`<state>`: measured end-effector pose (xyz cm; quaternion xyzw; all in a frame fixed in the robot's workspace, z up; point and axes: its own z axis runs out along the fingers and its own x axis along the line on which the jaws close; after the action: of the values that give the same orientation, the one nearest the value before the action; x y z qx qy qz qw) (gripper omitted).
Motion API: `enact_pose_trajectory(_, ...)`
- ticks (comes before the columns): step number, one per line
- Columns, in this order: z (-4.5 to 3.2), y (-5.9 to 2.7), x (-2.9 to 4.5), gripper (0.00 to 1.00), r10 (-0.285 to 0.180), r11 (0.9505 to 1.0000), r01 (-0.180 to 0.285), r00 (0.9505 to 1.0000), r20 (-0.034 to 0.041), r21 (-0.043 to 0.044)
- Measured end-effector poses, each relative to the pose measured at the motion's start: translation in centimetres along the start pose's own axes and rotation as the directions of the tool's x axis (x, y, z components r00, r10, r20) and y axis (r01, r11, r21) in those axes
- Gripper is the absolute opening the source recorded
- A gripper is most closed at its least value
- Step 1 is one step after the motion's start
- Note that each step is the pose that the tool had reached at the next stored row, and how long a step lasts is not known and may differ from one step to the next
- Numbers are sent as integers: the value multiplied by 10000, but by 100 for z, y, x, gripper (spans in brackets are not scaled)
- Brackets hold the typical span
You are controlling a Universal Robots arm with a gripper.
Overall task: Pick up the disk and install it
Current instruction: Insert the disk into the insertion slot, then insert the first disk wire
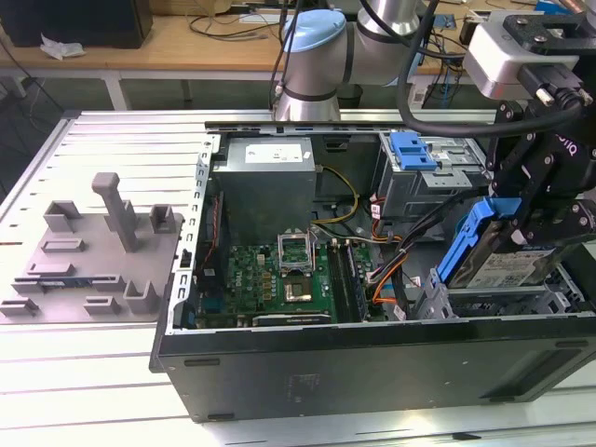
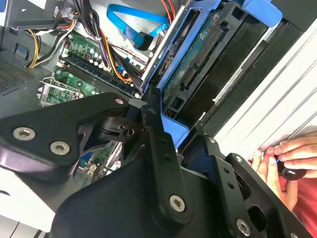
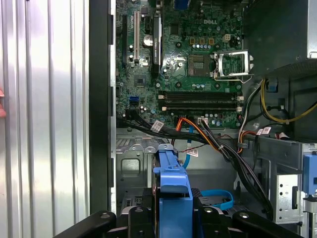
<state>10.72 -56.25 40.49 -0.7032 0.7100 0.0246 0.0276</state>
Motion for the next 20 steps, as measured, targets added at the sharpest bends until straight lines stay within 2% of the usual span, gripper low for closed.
enact_pose_trajectory(3,0,0,0,38,1,10000,-1,10000,0,0)
enact_pose_trajectory(4,0,0,0,44,1,10000,-1,10000,-1,0)
enact_pose_trajectory(20,0,0,0,44,0,10000,0,10000,-44,1)
